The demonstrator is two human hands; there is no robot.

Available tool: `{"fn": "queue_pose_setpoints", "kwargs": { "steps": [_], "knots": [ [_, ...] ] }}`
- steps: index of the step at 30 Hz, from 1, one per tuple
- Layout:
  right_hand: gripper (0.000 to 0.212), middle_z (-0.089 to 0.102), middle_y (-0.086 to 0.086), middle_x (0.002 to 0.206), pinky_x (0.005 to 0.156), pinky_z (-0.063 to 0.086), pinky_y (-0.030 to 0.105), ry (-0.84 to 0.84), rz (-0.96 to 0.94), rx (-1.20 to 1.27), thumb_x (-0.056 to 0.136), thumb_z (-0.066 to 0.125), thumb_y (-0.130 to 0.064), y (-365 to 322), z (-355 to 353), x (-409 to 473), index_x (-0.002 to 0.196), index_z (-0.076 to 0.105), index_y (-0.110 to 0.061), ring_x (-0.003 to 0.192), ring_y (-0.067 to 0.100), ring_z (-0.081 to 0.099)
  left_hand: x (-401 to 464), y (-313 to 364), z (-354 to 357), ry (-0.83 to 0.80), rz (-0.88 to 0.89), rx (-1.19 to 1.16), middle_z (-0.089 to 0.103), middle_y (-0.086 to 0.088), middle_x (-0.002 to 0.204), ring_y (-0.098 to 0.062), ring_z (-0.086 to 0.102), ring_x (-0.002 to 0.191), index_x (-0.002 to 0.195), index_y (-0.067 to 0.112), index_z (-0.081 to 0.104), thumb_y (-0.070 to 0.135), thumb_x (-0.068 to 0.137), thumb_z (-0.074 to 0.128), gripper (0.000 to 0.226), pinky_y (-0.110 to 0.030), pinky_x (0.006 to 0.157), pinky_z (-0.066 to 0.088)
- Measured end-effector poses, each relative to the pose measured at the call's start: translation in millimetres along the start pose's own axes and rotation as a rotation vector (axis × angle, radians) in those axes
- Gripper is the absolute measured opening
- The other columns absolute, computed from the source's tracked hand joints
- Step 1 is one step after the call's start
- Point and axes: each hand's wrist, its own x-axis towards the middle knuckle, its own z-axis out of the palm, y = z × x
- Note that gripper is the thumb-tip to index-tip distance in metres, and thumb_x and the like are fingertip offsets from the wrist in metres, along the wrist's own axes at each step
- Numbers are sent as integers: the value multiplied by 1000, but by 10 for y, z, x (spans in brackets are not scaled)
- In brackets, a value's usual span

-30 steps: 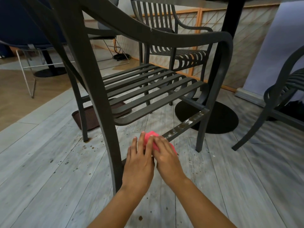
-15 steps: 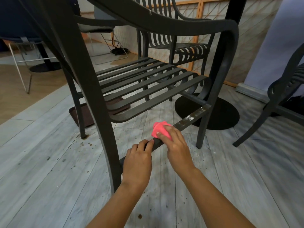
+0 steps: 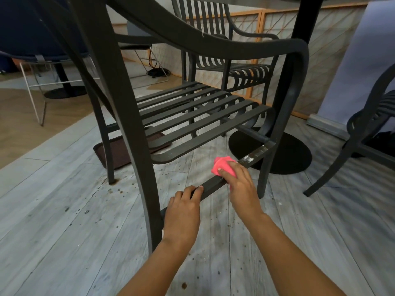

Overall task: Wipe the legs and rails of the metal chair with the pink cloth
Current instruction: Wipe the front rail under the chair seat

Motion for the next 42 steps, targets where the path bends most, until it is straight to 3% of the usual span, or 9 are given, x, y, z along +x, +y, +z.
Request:
{"fn": "queue_pose_setpoints", "kwargs": {
  "steps": [3, 5, 7, 12, 15, 20, 30, 36, 42],
  "knots": [
    [44, 41, -5, 135, 107, 34, 48, -82, -19, -46, 88, 60, -17, -25, -67, 42, 107, 53, -56, 128, 22, 38, 6, 5, -13, -9, -13, -7, 39, 6, 142, -15, 42, 121, 145, 27, 27, 14, 99, 42, 51, -27, 103, 36],
    [26, 44, -14, 124, 105, 37, 47, -127, 5, 2, 81, 62, -45, 36, -150, 19, 102, 54, -56, 120, 16, 44, 3, 18, -31, -12, -21, -11, 40, 6, 142, -15, 42, 121, 145, 27, 27, 14, 99, 42, 50, -27, 103, 36],
    [38, 49, -13, 122, 102, 40, 47, -106, 40, 74, 76, 61, -58, 106, -188, 30, 112, 57, -47, 117, 17, 49, 9, 28, -47, -13, -24, -29, 41, 6, 142, -15, 43, 120, 144, 27, 29, 15, 98, 42, 49, -27, 102, 37],
    [44, 45, -10, 122, 91, 37, 20, 128, 90, 181, 90, 52, -8, -117, -510, 37, 131, 49, -22, 112, 9, 42, 43, 52, -97, -7, -51, -103, 43, 7, 139, -14, 45, 119, 139, 27, 37, 31, 99, 40, 40, -27, 101, 40],
    [37, 44, -11, 109, 88, 40, 25, 195, 228, 298, 89, 55, -10, -229, -597, 110, 126, 51, -15, 107, 12, 44, 69, 68, -111, -9, -51, -102, 41, 6, 139, -14, 42, 121, 136, 28, 39, 36, 97, 42, 40, -28, 103, 39],
    [24, 46, 3, 122, 78, 34, 5, 187, 206, 236, 89, 56, -9, -355, -501, 268, 112, 57, -12, 108, 9, 38, 153, 104, -134, 8, -27, -76, 45, 5, 134, -15, 44, 116, 130, 26, 44, 34, 97, 44, 34, -28, 96, 38],
    [67, 26, 0, 140, 108, 21, 38, -427, 26, -42, 86, 60, -32, -268, -374, 171, 141, 24, -31, 125, 20, 14, 227, 99, -114, 8, -14, -121, 56, 4, 121, -17, 53, 103, 128, 25, 47, 30, 96, 45, 32, -29, 82, 43],
    [47, 29, -1, 135, 96, 42, 33, -402, -189, -42, 83, 65, -16, -132, -327, 197, 125, 47, -30, 122, 22, 35, 253, 106, -124, 5, -39, -138, 57, 4, 111, -17, 56, 94, 122, 24, 51, 28, 94, 50, 28, -29, 71, 46],
    [44, 46, 7, 137, 98, 42, 43, -284, -318, -112, 81, 68, -13, 27, -174, 159, 122, 55, -22, 126, 26, 42, 288, 66, -134, 3, -17, -130, 57, 4, 104, -16, 56, 90, 118, 24, 53, 30, 93, 53, 26, -25, 66, 40]
  ]
}}
